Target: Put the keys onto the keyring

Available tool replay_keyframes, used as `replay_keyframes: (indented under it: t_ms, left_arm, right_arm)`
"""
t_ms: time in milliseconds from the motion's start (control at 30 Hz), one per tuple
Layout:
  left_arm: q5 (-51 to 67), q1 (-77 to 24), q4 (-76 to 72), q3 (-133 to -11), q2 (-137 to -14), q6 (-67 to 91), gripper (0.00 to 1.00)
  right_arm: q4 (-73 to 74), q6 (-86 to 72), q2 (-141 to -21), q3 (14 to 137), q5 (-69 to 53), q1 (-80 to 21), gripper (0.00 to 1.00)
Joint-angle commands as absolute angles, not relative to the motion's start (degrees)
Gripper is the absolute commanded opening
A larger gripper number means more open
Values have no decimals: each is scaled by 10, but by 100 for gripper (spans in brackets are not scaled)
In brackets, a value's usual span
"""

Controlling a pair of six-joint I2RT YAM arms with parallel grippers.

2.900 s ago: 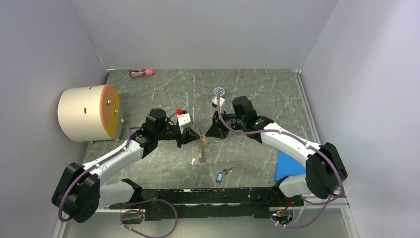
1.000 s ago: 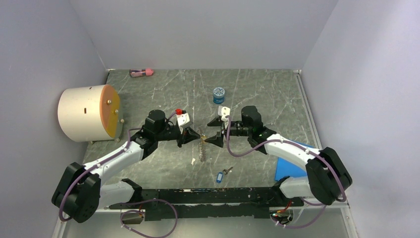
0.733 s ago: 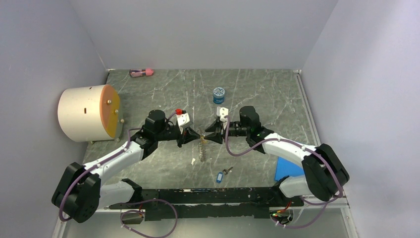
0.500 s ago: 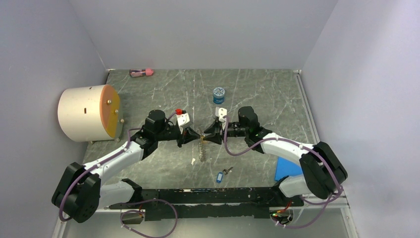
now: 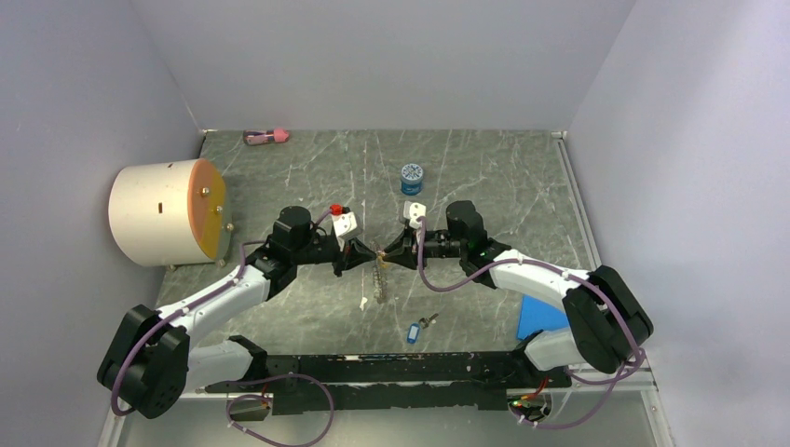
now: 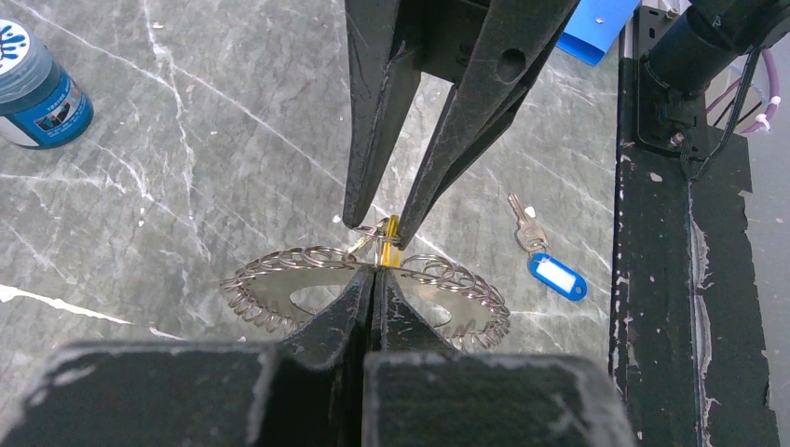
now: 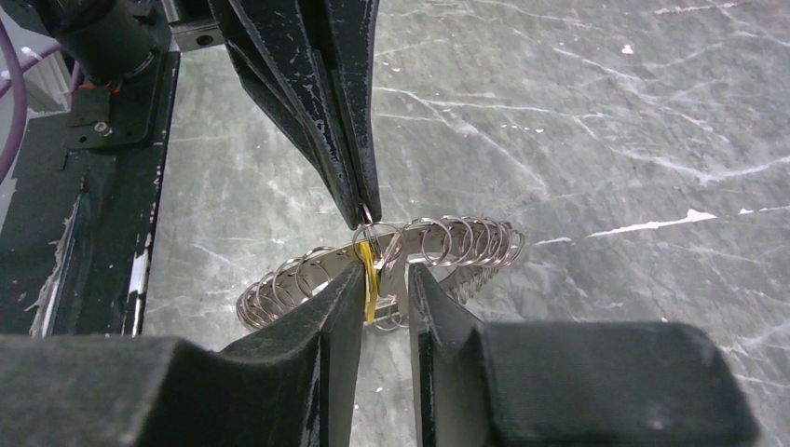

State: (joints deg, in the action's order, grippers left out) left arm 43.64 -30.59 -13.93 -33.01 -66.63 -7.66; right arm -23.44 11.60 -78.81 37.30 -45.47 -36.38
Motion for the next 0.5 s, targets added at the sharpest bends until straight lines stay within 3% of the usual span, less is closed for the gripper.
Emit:
replay_keyframes:
  t_ms: [0, 167, 333, 467]
  left_arm:
    - [440, -309, -177, -334, -662, -67, 3]
    - [437, -309, -182, -334, -661, -60, 3]
    - [428, -309, -184, -336, -663, -41, 3]
    - [410, -309, -179, -339, -664, -14, 3]
  right_arm:
    - [-240, 123, -790, 376, -438, -367, 28]
    - [-235, 122, -792, 376, -427, -367, 27]
    - [-222, 121, -798, 385, -428, -369, 0]
    - [-199, 120, -802, 395, -419, -370, 0]
